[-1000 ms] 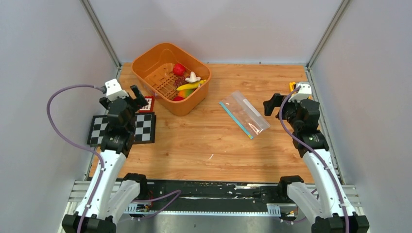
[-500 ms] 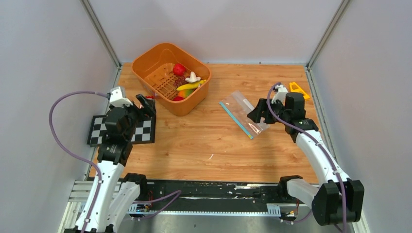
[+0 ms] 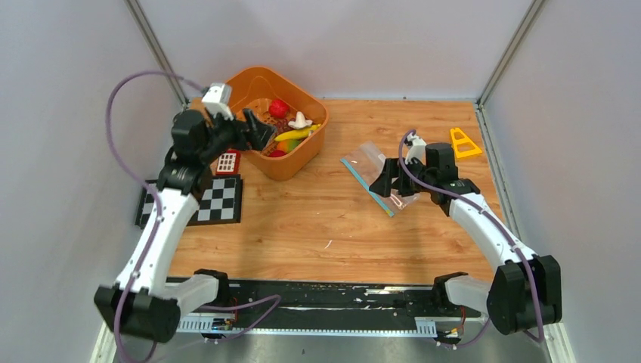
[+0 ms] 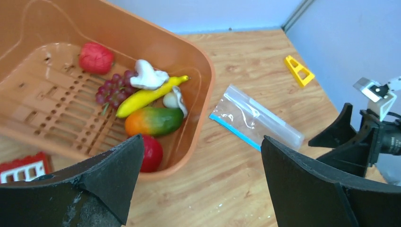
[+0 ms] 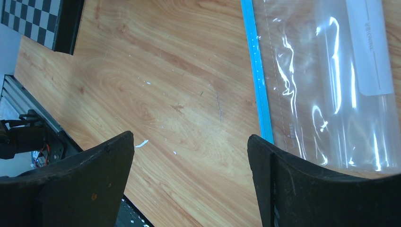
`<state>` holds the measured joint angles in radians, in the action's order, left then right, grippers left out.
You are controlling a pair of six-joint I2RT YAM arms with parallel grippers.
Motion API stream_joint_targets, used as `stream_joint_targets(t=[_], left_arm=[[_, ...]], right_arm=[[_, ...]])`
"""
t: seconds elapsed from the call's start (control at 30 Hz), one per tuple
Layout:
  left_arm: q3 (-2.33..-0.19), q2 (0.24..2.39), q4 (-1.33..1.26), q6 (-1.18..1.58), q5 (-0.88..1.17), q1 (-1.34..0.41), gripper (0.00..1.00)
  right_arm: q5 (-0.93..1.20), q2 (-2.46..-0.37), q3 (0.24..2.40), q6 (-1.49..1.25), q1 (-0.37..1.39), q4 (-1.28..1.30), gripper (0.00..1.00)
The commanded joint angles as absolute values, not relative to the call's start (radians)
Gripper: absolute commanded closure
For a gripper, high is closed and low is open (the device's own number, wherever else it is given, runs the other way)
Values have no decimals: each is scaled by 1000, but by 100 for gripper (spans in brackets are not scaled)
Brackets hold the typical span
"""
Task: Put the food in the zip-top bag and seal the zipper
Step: Move the bin to the center of the board.
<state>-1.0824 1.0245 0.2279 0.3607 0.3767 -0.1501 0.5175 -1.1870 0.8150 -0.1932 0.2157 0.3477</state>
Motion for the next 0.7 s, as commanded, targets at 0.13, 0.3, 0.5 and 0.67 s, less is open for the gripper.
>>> stream_joint_targets(t=[0.13,0.3,0.5,0.67], left_arm=[[-1317,1433,282,156,341,-334,0],[-1313,1567,291,137,308,-378,0],[-1184,1562,262,118,301,-414,1],[-1119,1506,317,81,354,-455,8]], right_arm=[[548,-1185,824,-223,227,340,9],[545,-1163,794,-226,227,335,8],[547,-1156,759,-230,227,339,8],[541,-1146,736,-242,227,328,7]])
